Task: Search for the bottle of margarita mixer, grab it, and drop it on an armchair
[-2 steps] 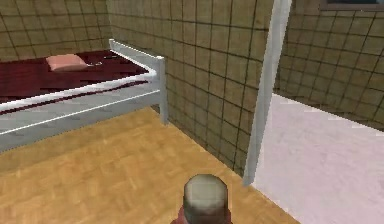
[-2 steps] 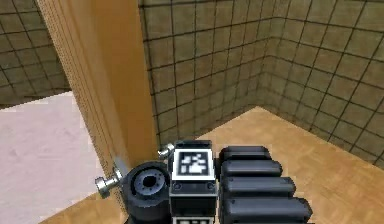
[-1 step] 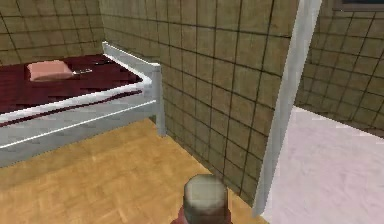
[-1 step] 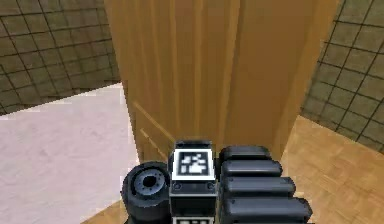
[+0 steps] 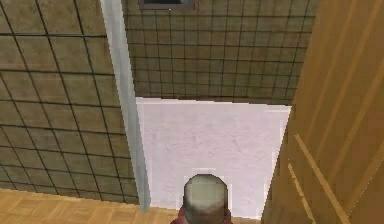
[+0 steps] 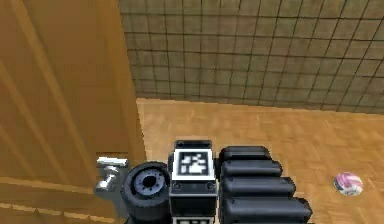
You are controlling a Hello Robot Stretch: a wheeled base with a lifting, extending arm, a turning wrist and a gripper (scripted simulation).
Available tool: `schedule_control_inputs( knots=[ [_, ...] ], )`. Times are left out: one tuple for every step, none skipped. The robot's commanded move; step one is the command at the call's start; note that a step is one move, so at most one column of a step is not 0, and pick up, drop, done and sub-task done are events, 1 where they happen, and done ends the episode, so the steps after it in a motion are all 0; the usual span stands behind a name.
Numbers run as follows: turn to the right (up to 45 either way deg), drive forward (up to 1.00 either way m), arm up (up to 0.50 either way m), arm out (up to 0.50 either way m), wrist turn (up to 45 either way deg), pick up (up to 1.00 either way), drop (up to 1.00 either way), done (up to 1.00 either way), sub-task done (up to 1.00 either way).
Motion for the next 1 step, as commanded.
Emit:
schedule_control_inputs(
  knots=[
    [0.0,1.0,0.0,0.0,0.0,0.0,0.0,0.0,0.0]
  ],
)
